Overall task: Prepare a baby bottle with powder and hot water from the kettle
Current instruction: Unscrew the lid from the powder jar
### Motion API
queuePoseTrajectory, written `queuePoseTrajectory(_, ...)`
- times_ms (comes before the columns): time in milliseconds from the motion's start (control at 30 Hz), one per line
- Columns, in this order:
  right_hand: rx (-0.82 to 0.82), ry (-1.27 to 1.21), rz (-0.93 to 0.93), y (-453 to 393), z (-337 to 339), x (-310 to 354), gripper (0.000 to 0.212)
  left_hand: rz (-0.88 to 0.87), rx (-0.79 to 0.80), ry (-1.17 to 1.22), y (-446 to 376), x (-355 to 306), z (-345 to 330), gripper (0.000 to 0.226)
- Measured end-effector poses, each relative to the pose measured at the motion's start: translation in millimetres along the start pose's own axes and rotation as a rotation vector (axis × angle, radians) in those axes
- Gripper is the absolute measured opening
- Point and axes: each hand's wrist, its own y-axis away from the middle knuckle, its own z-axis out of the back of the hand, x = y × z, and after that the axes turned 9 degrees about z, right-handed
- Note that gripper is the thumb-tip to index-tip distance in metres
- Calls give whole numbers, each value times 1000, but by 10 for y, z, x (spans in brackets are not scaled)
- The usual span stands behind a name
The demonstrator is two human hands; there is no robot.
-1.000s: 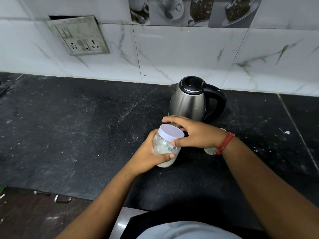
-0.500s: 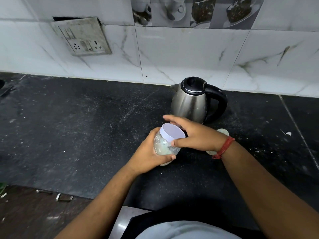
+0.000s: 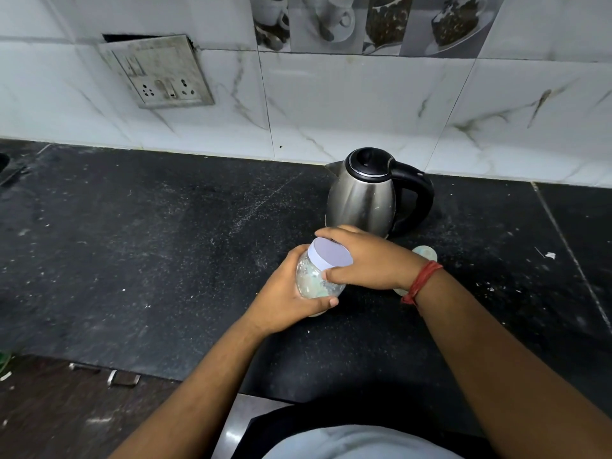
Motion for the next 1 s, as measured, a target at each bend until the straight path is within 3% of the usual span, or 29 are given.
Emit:
queuePoseTrajectory(167,-8,-77,39,60,30,-3,92,-15,2,-32,18,29,22,86)
queuePoseTrajectory(333,-38,142,-40,44,-8,-3,76,-32,11,-60,26,53,24,88)
queuePoseTrajectory(500,-64,-30,61,102,34,-12,71,-9,15,-35,50,79,26,88)
queuePoseTrajectory(633,-252,-167,137,125,12,-59,72,-4,-61,9,49,168,61,89)
queuePoseTrajectory(800,-451,-181,45,121,-179,-171,75,58,-215,53,-10,382,133,91)
queuePoseTrajectory(1000,-406,85,-124,102,-623,-320,82,125,-278,147,-132,508,249,96)
